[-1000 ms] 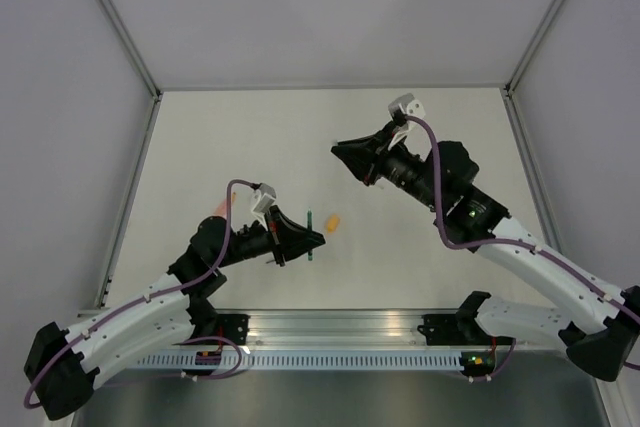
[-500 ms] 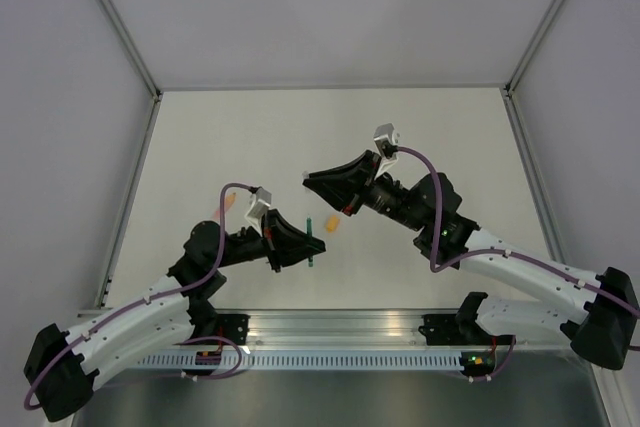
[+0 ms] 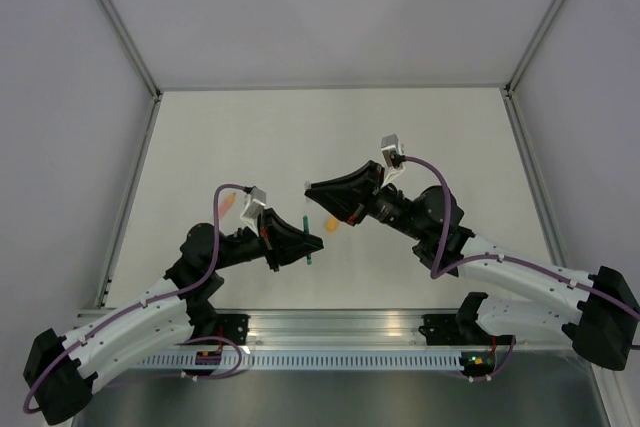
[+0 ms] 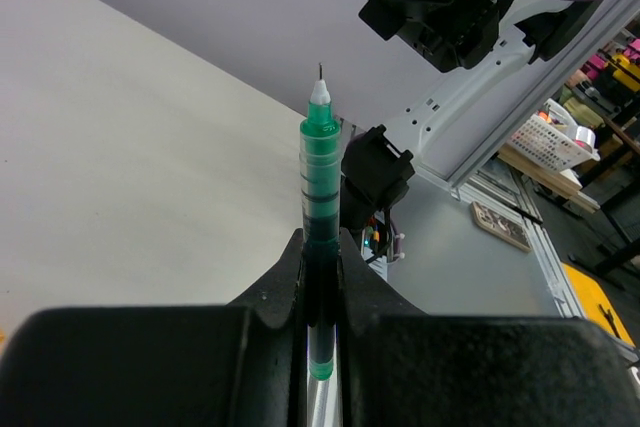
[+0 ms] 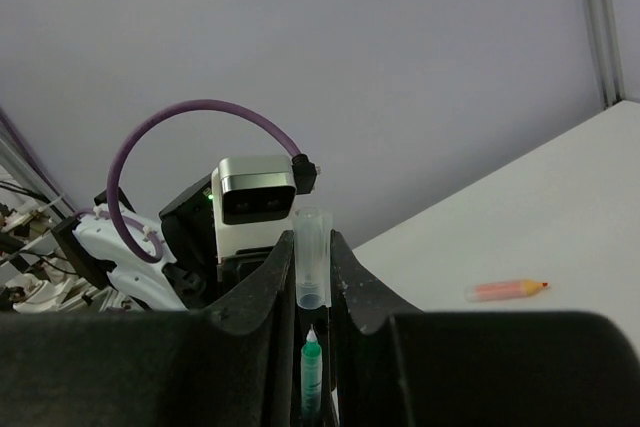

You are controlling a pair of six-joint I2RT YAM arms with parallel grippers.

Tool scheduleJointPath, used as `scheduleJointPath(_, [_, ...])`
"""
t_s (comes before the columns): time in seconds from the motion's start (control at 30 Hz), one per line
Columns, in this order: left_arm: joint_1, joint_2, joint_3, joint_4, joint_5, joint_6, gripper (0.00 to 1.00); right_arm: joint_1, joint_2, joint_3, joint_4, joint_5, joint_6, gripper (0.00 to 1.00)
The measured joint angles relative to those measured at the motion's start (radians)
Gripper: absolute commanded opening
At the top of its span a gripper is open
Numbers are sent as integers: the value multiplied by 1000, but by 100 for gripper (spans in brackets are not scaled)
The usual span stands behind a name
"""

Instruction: Insert the pens into the pen caps

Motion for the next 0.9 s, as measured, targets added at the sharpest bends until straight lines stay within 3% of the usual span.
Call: scheduleJointPath(0.9, [0, 5, 0, -6, -8, 0, 2, 13, 18, -55, 73, -2, 9, 0])
